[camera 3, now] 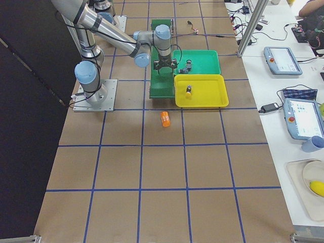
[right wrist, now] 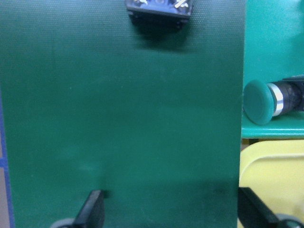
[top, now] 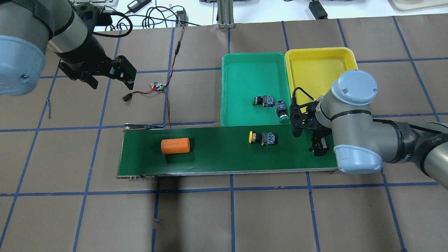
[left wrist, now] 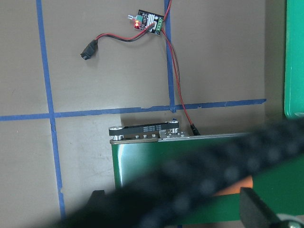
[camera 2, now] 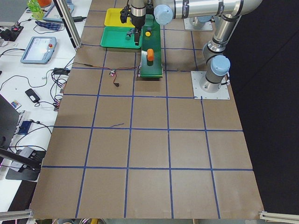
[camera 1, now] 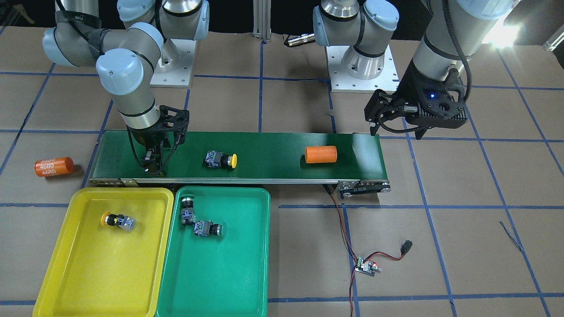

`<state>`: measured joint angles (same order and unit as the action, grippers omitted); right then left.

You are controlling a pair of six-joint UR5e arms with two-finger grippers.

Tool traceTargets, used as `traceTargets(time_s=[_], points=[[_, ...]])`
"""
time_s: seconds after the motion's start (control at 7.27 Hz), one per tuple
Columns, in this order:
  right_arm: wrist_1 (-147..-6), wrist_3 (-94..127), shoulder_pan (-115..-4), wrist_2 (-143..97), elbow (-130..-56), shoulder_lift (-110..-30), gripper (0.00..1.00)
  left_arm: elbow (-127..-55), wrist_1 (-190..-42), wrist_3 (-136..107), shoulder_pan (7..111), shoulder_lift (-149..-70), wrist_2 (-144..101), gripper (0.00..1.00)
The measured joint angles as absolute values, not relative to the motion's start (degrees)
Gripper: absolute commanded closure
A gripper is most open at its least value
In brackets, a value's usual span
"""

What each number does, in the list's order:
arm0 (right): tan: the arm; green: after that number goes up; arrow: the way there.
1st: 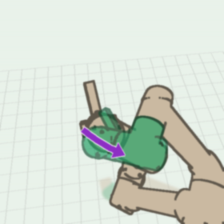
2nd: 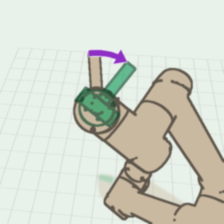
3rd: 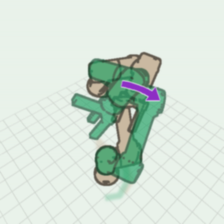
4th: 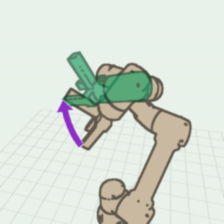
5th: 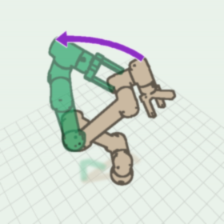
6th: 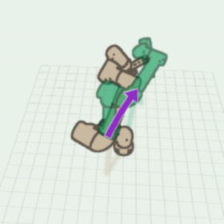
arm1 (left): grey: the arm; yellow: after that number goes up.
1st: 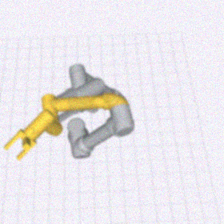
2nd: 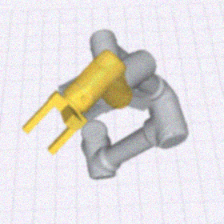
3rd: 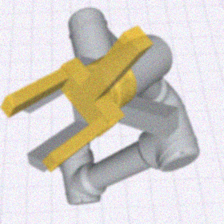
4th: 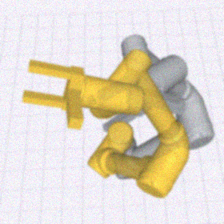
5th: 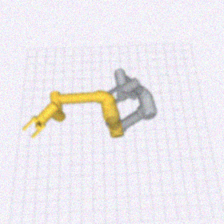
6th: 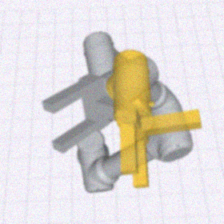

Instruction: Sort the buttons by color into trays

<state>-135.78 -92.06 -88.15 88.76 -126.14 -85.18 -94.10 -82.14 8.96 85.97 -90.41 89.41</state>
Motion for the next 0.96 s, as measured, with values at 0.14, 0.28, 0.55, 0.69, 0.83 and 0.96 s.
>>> traceTargets(time_s=[0.14,0.28,0.55,0.69,0.83,0.96], points=[[-135.78,-92.09,-88.15,88.75,-126.14,-85.17,0.0,-94.01,-82.16,8.93,85.98,-90.44,89.46,0.0],[-135.79,-92.1,-88.15,88.71,-126.14,-85.17,0.0,-93.92,-82.15,8.85,86.0,-90.48,89.51,0.0],[-135.79,-92.11,-88.15,88.63,-126.2,-85.18,0.0,-93.46,-82.14,8.8,86.04,-90.61,89.65,0.0],[-135.79,-92.11,-88.15,88.61,-126.2,-85.22,0.0,-93.28,-82.23,8.75,86.04,-90.7,89.7,0.0],[-135.79,-92.11,-88.15,88.58,-126.21,-85.24,0.0,-93.16,-82.59,8.68,86.03,-90.84,89.72,0.0],[-135.79,-92.09,-88.17,88.54,-126.21,-85.27,0.0,-92.97,-83.25,8.66,85.92,-91.04,89.73,0.0]])
